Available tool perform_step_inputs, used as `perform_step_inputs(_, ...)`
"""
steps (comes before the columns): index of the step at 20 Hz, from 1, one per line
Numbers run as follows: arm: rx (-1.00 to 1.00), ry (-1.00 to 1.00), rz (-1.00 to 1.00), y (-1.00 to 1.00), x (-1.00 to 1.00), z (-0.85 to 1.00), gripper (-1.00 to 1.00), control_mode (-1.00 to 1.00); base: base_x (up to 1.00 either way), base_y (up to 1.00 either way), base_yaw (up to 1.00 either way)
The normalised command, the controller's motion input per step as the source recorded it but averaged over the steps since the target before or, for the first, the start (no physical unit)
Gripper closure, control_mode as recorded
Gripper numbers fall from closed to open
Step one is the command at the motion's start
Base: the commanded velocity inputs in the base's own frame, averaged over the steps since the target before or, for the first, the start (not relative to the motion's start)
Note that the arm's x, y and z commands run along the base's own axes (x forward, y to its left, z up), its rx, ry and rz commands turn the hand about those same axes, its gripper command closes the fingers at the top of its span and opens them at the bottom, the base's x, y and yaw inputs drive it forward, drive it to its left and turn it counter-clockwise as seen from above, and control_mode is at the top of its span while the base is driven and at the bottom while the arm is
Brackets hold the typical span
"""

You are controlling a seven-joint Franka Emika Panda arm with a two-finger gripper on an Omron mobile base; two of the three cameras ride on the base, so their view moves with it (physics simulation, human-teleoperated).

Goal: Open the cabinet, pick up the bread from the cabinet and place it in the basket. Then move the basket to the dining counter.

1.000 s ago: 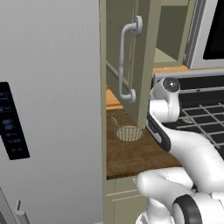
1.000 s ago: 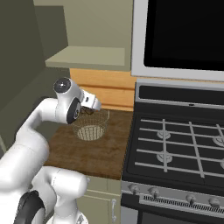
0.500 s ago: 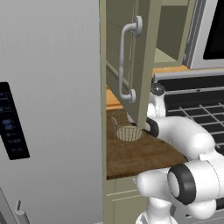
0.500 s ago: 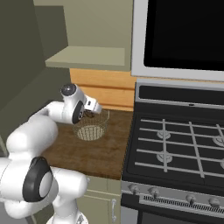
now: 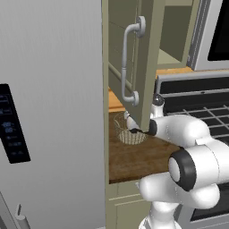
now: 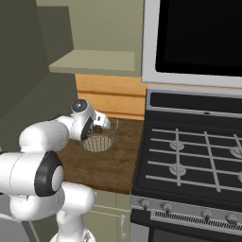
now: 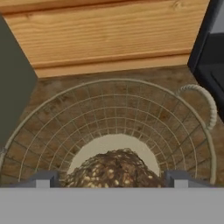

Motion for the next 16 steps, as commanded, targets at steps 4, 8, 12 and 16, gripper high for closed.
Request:
perform_step_inputs(4,0.00,0.00,0.05,0.01,0.16,-0.30,1.00,-1.00,0.00,0.00,0.00)
perform_step_inputs(8,0.00,0.00,0.03,0.04,0.12,-0.15,1.00,-1.00,0.00,0.00,0.00)
perform_step_inputs(12,0.00,0.00,0.02,0.05,0.12,-0.19,1.00,-1.00,0.00,0.00,0.00)
perform_step_inputs(16,0.00,0.00,0.02,0.05,0.19,-0.14,1.00,-1.00,0.00,0.00,0.00)
